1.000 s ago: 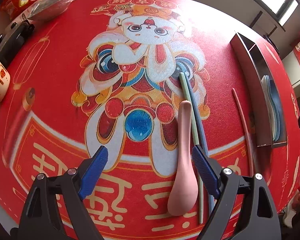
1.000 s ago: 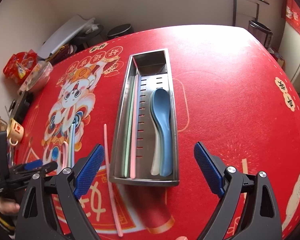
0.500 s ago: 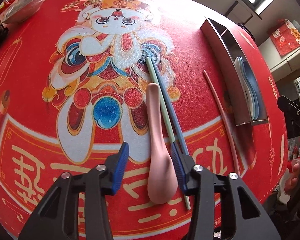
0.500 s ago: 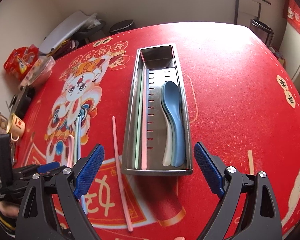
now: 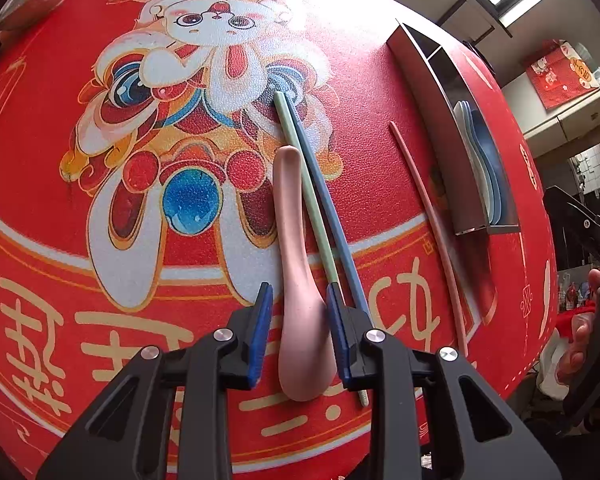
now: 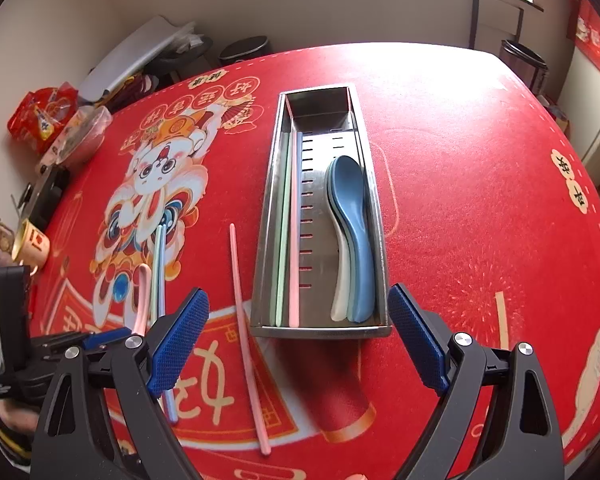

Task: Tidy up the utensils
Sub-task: 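Move the open left tool to the pink spoon and close on its handle, then lower the right tool onto the pink chopstick and close while the left tool holds the pink spoon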

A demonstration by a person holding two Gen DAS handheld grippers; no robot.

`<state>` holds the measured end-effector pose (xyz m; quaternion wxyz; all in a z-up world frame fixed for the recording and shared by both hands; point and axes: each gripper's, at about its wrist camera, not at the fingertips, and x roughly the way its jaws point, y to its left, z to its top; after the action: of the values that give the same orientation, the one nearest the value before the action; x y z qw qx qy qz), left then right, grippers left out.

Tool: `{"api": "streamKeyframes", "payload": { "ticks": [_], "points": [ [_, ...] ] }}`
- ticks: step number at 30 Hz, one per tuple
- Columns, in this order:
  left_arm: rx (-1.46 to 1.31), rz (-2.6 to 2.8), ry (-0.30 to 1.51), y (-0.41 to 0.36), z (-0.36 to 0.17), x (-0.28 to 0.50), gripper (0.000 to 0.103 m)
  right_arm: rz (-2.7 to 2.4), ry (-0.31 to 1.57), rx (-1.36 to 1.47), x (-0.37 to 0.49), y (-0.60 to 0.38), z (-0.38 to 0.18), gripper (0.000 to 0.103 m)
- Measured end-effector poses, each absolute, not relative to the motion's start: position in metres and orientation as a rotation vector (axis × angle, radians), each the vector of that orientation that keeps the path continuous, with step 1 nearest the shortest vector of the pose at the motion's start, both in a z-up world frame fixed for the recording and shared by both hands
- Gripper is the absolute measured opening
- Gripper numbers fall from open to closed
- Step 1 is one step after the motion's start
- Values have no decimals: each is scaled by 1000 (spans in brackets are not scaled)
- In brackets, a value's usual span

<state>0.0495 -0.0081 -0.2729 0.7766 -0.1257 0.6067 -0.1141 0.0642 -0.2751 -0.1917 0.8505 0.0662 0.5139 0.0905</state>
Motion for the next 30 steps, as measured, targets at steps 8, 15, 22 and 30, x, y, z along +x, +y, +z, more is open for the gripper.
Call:
{"api": "streamKeyframes", "payload": {
  "ticks": [8,15,22,30],
  "points": [
    [-280,-196,1281,5,-265,49,13,192,1081,141,63,-273,-191,88],
    [-262,-134,1262,21,-258,48,10,202,1083,145,64,-270,-190,88],
    [-228,-204,1277,6,-257,46,7,201,1089,146,64,-270,-191,88],
    [-189,-288,1316,-16,-262,46,8,187,1097,158,62,-276,-193,88]
  ]
}}
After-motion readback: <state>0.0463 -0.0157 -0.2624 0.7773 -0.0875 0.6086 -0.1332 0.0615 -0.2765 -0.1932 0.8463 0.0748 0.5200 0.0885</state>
